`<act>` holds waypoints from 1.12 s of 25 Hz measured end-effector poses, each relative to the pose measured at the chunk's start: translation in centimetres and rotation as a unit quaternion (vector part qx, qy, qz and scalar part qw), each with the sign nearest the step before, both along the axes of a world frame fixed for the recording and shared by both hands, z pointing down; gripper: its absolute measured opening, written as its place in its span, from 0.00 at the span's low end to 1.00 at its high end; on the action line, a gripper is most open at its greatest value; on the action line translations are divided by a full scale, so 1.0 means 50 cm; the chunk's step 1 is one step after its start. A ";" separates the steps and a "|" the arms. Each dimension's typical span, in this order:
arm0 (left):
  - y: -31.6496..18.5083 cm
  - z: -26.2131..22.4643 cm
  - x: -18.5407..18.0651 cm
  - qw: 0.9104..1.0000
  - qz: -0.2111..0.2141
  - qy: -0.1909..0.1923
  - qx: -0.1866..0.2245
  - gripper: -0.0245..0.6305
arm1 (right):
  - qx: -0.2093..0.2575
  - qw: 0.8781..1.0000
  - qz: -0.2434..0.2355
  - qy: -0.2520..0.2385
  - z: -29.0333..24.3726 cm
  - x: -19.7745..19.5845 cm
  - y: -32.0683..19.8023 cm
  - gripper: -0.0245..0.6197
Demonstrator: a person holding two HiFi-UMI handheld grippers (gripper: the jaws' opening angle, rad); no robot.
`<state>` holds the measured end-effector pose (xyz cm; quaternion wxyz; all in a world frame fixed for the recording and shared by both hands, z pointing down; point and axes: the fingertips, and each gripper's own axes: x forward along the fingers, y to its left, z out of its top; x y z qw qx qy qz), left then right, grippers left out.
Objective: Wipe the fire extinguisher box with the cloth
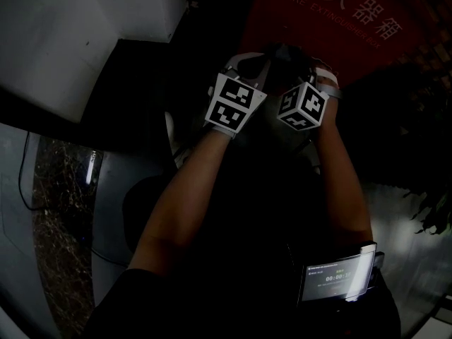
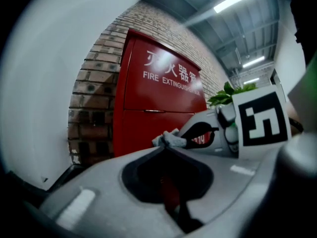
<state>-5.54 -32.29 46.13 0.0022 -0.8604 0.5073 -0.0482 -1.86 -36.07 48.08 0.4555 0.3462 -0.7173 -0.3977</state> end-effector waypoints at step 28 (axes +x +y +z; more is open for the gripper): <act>-0.018 0.086 -0.027 0.997 -0.009 0.021 -0.076 0.04 | -0.171 0.982 -0.004 0.085 0.417 -0.011 0.018 0.08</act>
